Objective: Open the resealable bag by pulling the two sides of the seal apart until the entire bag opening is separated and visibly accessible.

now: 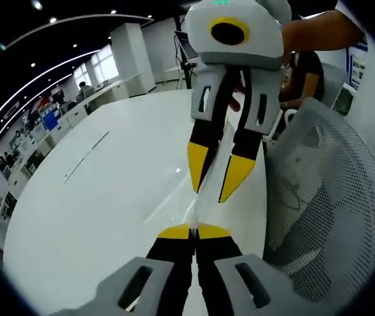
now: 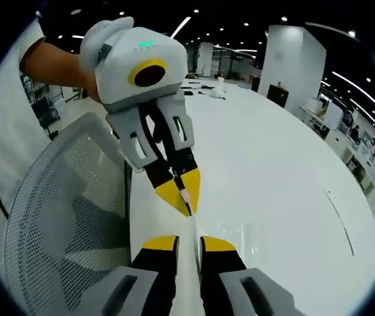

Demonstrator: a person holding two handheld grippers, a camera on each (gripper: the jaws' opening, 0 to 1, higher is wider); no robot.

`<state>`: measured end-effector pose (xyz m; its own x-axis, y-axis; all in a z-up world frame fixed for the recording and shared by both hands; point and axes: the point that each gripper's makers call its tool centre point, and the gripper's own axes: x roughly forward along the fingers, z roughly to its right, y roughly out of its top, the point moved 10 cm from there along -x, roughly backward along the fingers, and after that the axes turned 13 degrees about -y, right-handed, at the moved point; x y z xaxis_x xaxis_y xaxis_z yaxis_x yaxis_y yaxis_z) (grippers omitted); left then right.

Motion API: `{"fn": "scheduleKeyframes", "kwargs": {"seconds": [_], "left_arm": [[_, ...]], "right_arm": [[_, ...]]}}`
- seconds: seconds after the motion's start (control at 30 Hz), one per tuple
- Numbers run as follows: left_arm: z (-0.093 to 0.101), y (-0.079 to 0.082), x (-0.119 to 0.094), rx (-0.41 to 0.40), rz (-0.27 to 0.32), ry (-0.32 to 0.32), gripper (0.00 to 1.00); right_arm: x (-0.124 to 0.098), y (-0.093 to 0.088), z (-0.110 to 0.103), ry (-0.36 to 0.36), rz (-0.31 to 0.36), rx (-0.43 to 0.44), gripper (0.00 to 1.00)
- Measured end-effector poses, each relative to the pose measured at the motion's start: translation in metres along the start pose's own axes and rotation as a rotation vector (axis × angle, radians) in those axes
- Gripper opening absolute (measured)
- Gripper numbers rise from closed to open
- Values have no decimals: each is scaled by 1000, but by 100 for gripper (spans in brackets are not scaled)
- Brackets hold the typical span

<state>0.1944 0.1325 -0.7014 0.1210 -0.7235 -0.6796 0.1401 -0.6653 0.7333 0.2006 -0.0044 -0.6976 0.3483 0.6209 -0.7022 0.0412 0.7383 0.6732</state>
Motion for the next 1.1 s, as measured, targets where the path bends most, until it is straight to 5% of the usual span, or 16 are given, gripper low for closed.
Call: {"fn": "scheduleKeyframes", "kwargs": {"seconds": [0.13,0.7,1.1], "left_arm": [[5,0,0,14,-18,-33,0],[4,-7,-7,51,-30,-24,0],[6,-6,-6,82,-36,-22,0]], "right_arm": [[6,-2,-2,10,-20,-57,0],[8,-3,-1,4,-22,-110,0],[8,24,-5,19,45,-62,6]]}}
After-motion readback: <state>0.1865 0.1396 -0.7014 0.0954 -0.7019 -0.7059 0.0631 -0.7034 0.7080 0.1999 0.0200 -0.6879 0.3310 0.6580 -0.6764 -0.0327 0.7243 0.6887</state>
